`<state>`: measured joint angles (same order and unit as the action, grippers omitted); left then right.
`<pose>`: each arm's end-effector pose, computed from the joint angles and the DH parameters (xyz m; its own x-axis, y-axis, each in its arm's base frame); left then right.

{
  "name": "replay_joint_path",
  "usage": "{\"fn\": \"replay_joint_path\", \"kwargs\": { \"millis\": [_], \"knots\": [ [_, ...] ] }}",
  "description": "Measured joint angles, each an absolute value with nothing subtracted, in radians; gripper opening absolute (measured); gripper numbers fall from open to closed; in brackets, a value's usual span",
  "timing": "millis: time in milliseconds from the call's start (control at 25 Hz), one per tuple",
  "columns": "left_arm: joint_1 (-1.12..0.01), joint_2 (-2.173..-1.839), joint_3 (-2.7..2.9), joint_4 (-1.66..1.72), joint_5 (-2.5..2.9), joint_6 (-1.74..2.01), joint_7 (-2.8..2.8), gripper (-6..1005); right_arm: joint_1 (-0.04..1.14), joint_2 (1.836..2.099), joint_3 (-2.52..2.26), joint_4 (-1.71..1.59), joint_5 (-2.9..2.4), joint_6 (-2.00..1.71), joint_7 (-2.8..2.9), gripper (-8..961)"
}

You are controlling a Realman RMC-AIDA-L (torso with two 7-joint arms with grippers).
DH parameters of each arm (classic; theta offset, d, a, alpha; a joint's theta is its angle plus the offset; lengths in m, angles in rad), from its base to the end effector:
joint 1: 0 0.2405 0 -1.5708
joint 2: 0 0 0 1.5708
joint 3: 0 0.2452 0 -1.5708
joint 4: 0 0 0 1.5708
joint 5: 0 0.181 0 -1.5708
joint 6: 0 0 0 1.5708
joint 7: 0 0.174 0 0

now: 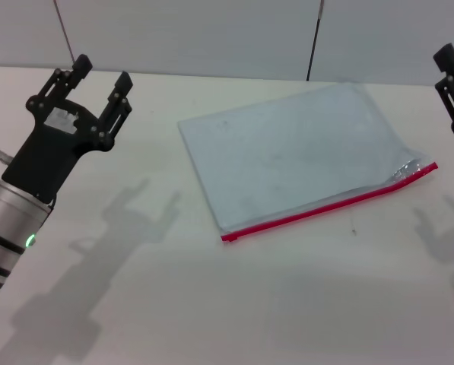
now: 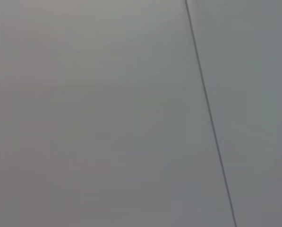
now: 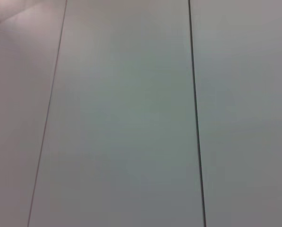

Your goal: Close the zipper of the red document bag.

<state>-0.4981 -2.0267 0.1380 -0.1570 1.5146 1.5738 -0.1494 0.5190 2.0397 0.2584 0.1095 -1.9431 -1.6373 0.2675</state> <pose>-0.2379 0.3223 0.0154 0.6505 -0.3194 0.6891 0.5688 -0.3963 -0.7207 0.2126 0.3254 0.0235 0.5431 0.3794 -0.7490 -0.5735 -0.4840 -0.6610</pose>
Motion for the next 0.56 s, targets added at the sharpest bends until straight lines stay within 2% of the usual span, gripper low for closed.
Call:
{"fn": "replay_joint_path", "kwargs": {
  "millis": [560],
  "knots": [
    [-0.495, -2.030, 0.138, -0.164, 1.511, 1.588, -0.141, 611, 0.519, 2.040, 0.247, 0.111, -1.944, -1.639, 0.274, 570]
  ]
}}
